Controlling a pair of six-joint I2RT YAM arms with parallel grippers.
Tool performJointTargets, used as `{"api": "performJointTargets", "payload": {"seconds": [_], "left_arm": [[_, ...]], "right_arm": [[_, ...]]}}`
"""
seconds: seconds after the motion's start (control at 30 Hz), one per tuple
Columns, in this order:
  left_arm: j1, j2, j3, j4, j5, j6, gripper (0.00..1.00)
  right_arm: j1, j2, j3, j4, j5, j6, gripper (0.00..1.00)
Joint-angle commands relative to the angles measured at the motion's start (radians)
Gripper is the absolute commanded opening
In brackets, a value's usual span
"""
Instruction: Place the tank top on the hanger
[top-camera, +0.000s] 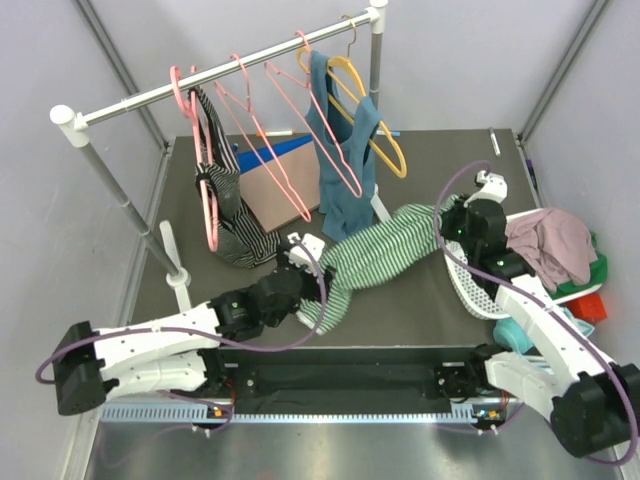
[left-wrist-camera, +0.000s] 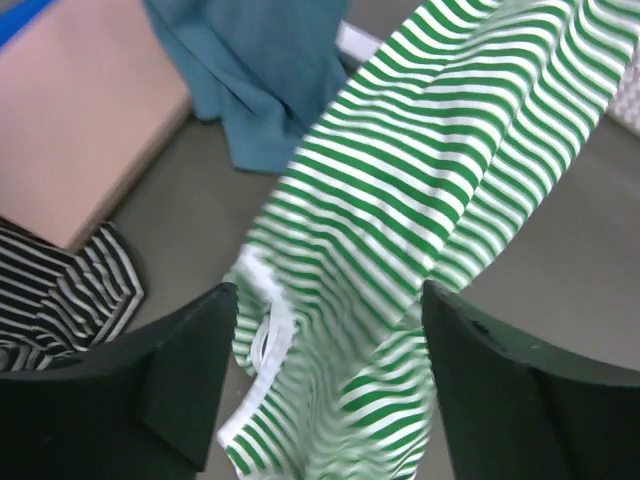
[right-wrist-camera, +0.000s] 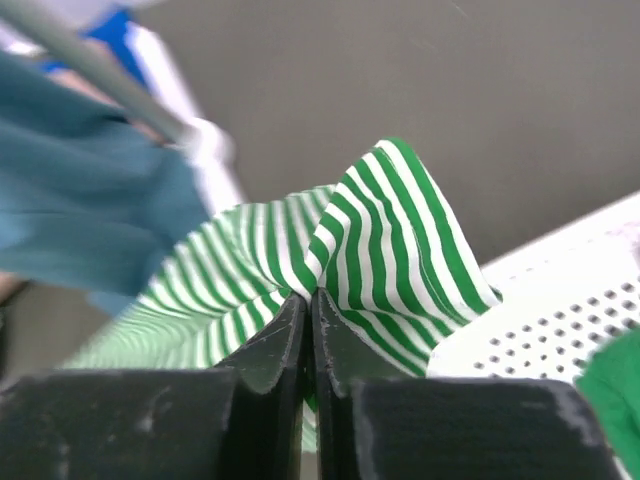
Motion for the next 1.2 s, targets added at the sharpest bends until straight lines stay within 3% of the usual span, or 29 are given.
{"api": "performJointTargets", "payload": {"seconds": [0.0,0.07,0.1,0.17,0.2,0.23,0.4,0.5,0.53,0.63,0.8,0.97,1.17], "left_arm": [[-0.04,0.096,-0.01,0.05,0.029,-0.036,0.87],[-0.058,0.111,-0.033,0.045,0.005,-0.075,0.89],[-0.063,0.108,-0.046,0.047,-0.025,-0.095,0.91],[-0.066,0.068,-0.104,0.044,-0.057,-0.171,0.92],[-0.066,0.027,-0.125,0.042,-0.086,-0.194,0.92],[-0.066,0.004,-0.168,0.038,-0.099,-0.217,0.92],[-0.054,-0.12,-0.282,-0.022,-0.222,-0.352,0.99],[0.039,-0.119,-0.296,-0.063,-0.158,-0.389,0.99],[0.117,-0.118,-0.303,-0.054,-0.113,-0.389,0.98],[0.237,-0.11,-0.313,-0.008,0.034,-0.385,0.99],[0.306,-0.122,-0.276,-0.094,0.021,-0.397,0.99],[0.368,-0.168,-0.296,-0.163,0.045,-0.415,0.99],[0.38,-0.251,-0.329,-0.18,0.054,-0.432,0.99]], "right_arm": [[-0.082,0.077,0.009,-0.019,-0.032,-0.065,0.14],[-0.084,0.068,-0.009,-0.004,-0.087,-0.076,0.39],[-0.082,0.038,-0.02,0.007,-0.113,-0.084,0.62],[-0.079,-0.011,-0.063,0.041,-0.205,-0.091,0.74],[-0.073,-0.074,-0.08,0.059,-0.229,-0.098,0.87],[-0.052,-0.107,-0.116,0.067,-0.245,-0.098,0.88],[0.094,-0.298,-0.239,0.102,-0.329,-0.032,0.86],[0.307,-0.317,-0.315,0.192,-0.285,0.026,0.83],[0.358,-0.302,-0.339,0.223,-0.267,0.037,0.83],[0.57,-0.161,-0.313,0.306,-0.147,0.06,0.82],[0.856,0.169,-0.174,0.399,0.036,0.031,0.75],[0.936,0.451,0.009,0.453,0.014,-0.016,0.64],[0.963,0.663,0.158,0.462,0.01,-0.065,0.54]]}}
